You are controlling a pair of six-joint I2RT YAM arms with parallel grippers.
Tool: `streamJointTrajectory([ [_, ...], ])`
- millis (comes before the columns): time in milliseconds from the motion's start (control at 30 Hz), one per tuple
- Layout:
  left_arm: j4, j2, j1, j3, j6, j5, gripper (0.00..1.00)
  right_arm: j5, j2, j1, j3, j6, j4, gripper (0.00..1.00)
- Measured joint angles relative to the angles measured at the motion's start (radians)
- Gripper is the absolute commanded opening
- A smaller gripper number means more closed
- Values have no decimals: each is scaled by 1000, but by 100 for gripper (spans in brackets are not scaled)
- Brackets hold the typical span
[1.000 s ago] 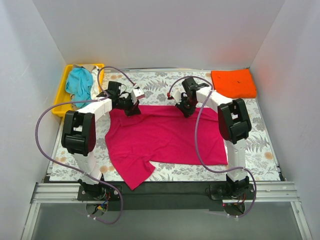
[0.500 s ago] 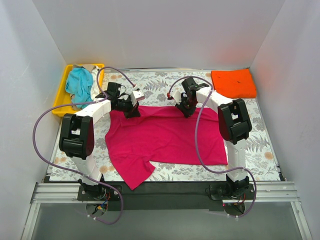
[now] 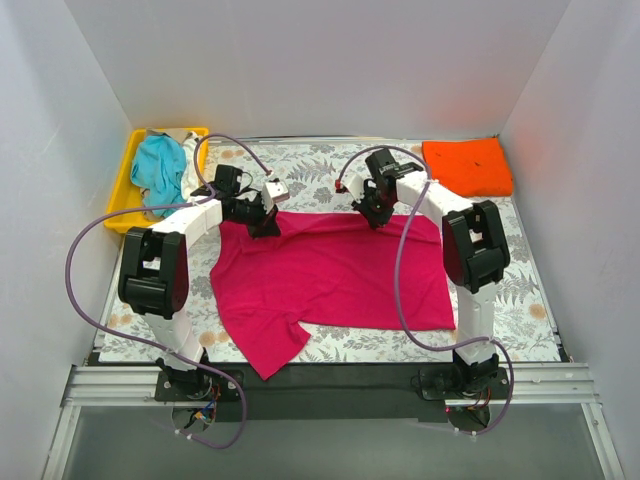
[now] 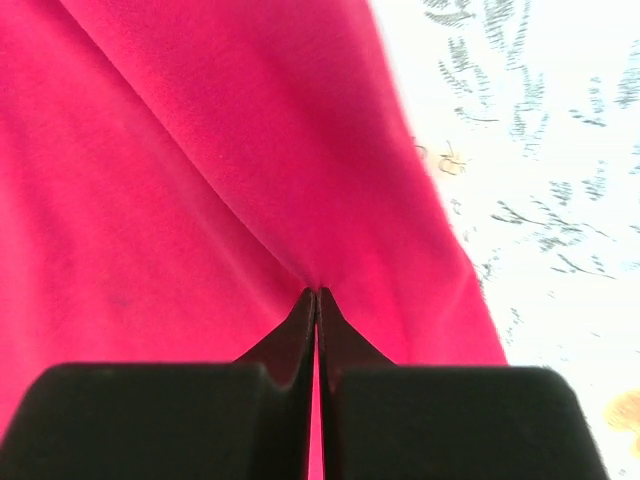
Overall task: Fold and stack the t-shirts
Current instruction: Fold the tshirt
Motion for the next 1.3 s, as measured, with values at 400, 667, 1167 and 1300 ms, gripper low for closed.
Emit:
streamJointTrajectory([
  [400,-98,-11,-50,-12,11,-34,24,-8,-45,0,-50,-17,-2,26],
  [667,-140,-11,-22,-12,-73,-11,34,-27,-44,0,-62,-38,-26,38],
  [1167,-68,-17,190,-20,-136,-123,35,-71,-44,0,-31,11,-55,42],
  [1300,-40,-6,189,-26,-155,-162,36,-73,-44,0,-11,16,-56,41],
])
